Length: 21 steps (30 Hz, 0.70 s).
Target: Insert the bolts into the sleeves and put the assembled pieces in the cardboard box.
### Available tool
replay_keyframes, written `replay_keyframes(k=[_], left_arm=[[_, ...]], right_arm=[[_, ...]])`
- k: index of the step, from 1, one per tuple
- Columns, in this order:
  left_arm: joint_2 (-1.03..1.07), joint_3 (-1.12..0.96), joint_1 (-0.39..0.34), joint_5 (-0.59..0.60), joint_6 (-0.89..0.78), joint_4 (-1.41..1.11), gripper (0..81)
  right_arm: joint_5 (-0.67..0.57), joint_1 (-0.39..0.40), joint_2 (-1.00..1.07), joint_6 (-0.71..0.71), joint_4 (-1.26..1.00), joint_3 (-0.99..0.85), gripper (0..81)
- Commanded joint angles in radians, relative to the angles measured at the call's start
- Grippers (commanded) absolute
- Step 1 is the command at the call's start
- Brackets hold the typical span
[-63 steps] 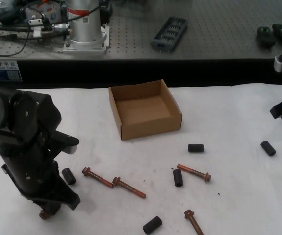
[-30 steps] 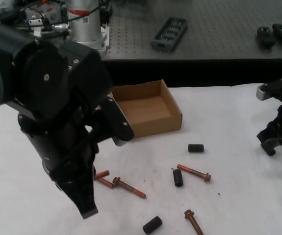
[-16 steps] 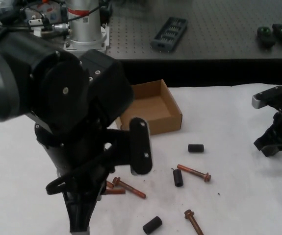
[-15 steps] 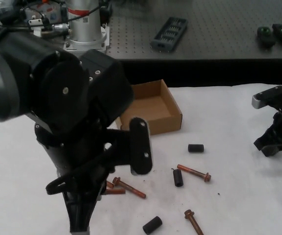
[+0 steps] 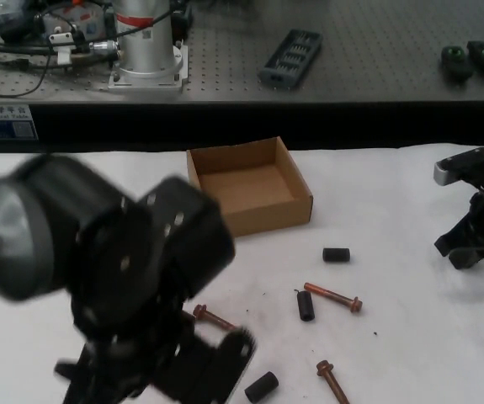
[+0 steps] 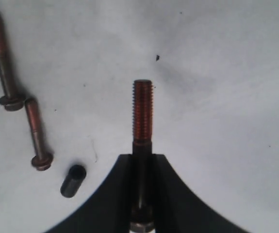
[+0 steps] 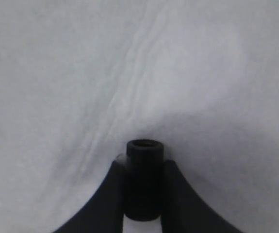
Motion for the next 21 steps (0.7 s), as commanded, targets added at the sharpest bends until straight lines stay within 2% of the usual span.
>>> replay_keyframes(k=[1,4,9,12,16,21], left_arm=[[-0.014,0.106,-0.005,-0.031,0.165,-0.146,0.6],[-0.014,0.149,-0.005,-0.031,0.274,-0.233,0.6],[-0.014,0.187,-0.005,0.035,0.415,-0.412,0.6],[-0.014,0.22,-0.005,0.083,0.514,-0.5,0.6],[-0.014,0.269,-0.005,0.083,0.699,-0.577,0.6],[0.005,0.305,-0.005,0.083,0.741,-0.613,0.6]], right_arm=[[-0.006,0.01,-0.034,0.056,0.052,-0.005,5.4],[-0.018,0.036,-0.09,0.108,0.055,-0.005,5.4],[-0.123,0.082,-0.221,0.253,0.082,-0.005,5.4],[-0.126,0.105,-0.302,0.28,0.128,-0.005,5.4],[-0.132,0.112,-0.427,0.32,0.151,-0.005,5.4],[-0.141,0.112,-0.593,0.358,0.155,0.007,5.4]])
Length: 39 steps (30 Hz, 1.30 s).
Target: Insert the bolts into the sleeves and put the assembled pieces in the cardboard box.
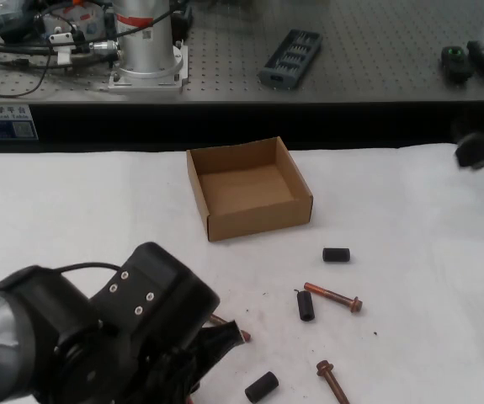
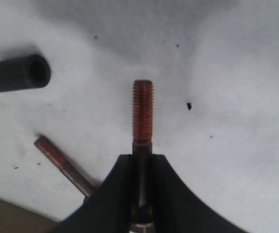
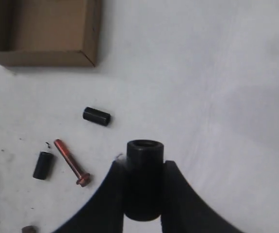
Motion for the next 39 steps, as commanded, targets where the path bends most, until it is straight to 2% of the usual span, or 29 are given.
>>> replay_keyframes(k=[1,6,7,9,12,13,14,19,22,25,33,36,39], left_arm=[[0.014,0.041,-0.002,0.009,0.102,-0.067,0.6],[0.048,0.041,-0.002,0.009,0.083,-0.083,0.6],[0.05,0.041,-0.002,0.009,0.049,-0.091,3.4],[0.05,0.041,-0.002,0.009,-0.012,-0.113,14.3],[0.05,0.041,-0.002,0.008,-0.071,-0.135,38.7],[0.05,0.041,-0.002,0.008,-0.071,-0.135,44.9],[0.05,0.041,-0.002,0.004,-0.071,-0.135,47.0],[0.024,0.041,-0.015,-0.116,-0.1,-0.135,34.8],[-0.031,0.041,-0.017,-0.151,-0.191,-0.135,31.0],[-0.11,0.039,-0.017,-0.146,-0.427,-0.158,31.0],[-0.265,-0.022,-0.013,-0.327,-1.448,-0.159,30.8],[-0.269,-0.052,0.003,-0.267,-1.766,-0.055,30.2],[-0.266,-0.052,0.041,-0.105,-2.046,-0.01,30.2]], right_arm=[[-0.02,0.002,-0.103,0.03,0.003,0.012,5.4],[-0.02,0.002,-0.217,0.029,-0.009,0.056,5.4],[-0.02,0.002,-0.234,0.029,-0.016,0.063,5.4],[-0.023,0.002,-0.254,0.029,-0.033,0.081,5.4],[-0.023,0.002,-0.263,0.029,-0.046,0.104,5.4],[-0.023,0.002,-0.262,0.029,-0.051,0.112,5.4],[-0.023,0.002,-0.262,0.029,-0.06,0.121,5.4],[-0.019,0.002,-0.262,0.029,-0.14,0.18,5.4],[-0.017,0.002,-0.257,0.029,-0.198,0.21,5.4],[-0.016,0.002,-0.236,0.029,-0.202,0.211,5.4],[-0.019,0.002,-0.187,0.075,-0.201,0.222,5.4],[-0.026,0.002,-0.192,0.075,-0.225,0.248,5.4],[-0.136,0.002,-0.202,0.073,-0.305,0.298,5.4]])
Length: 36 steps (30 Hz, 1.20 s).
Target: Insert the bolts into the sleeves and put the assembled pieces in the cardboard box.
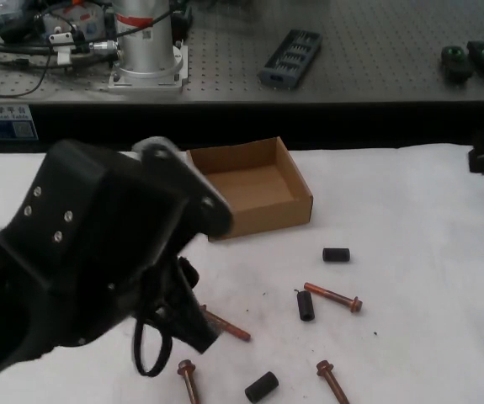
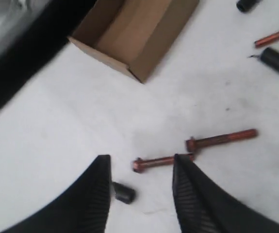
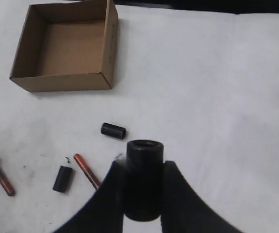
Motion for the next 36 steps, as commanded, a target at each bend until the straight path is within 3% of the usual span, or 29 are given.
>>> replay_keyframes(k=[1,9,14,20,28,36], left_arm=[[-0.002,-0.011,0.048,0.174,-0.405,0.068,30.2],[0.062,-0.009,0.184,0.441,-0.757,0.066,30.2],[0.171,-0.009,0.199,0.571,-0.9,0.081,33.4],[0.281,-0.009,0.165,0.566,-0.946,0.12,40.0],[0.332,-0.009,0.12,0.491,-1.039,0.098,40.2],[0.335,-0.009,0.118,0.49,-1.083,0.073,40.2]], right_arm=[[-0.125,0.002,-0.022,0.0,-0.084,0.044,5.4],[-0.17,0.002,-0.098,0.003,-0.258,0.178,5.4],[-0.17,0.002,-0.159,0.001,-0.284,0.189,5.4],[-0.163,0.002,-0.174,0.151,-0.284,0.189,5.4],[-0.163,0.002,-0.174,0.174,-0.279,0.189,5.4],[-0.163,0.002,-0.174,0.181,-0.276,0.189,5.4]])
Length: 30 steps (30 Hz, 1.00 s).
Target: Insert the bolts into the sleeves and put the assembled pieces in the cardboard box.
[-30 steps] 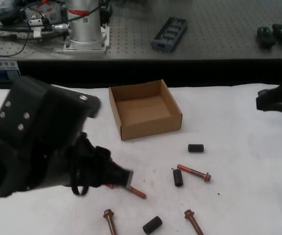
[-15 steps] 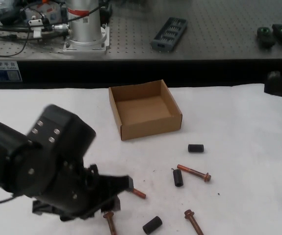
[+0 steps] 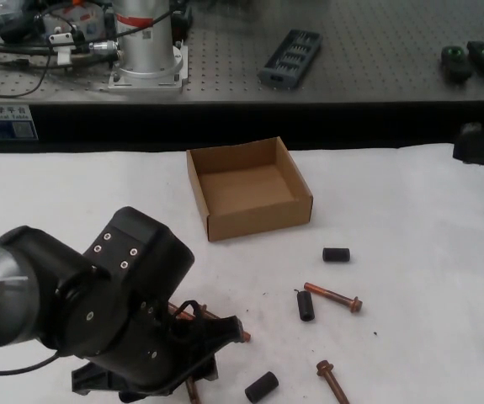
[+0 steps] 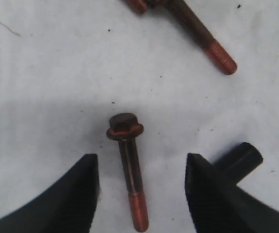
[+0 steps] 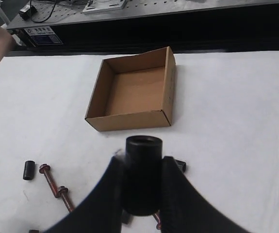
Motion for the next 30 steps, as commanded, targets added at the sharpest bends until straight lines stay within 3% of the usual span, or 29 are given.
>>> replay_keyframes(k=[1,16,25,30], left_arm=[[0.003,-0.009,-0.004,-0.022,-0.023,-0.008,40.2],[0.008,-0.009,-0.004,-0.112,0.018,0.1,40.2],[0.117,-0.009,-0.004,-0.131,0.039,0.136,40.0],[0.159,-0.009,-0.004,-0.125,0.039,0.119,29.1]], right_arm=[[-0.008,0.002,-0.007,0.004,-0.002,-0.002,5.4],[-0.008,0.045,-0.007,-0.004,0.007,-0.002,5.4],[-0.008,0.048,-0.007,-0.003,0.016,-0.002,5.4],[-0.008,0.048,-0.019,-0.003,0.013,-0.002,5.4]])
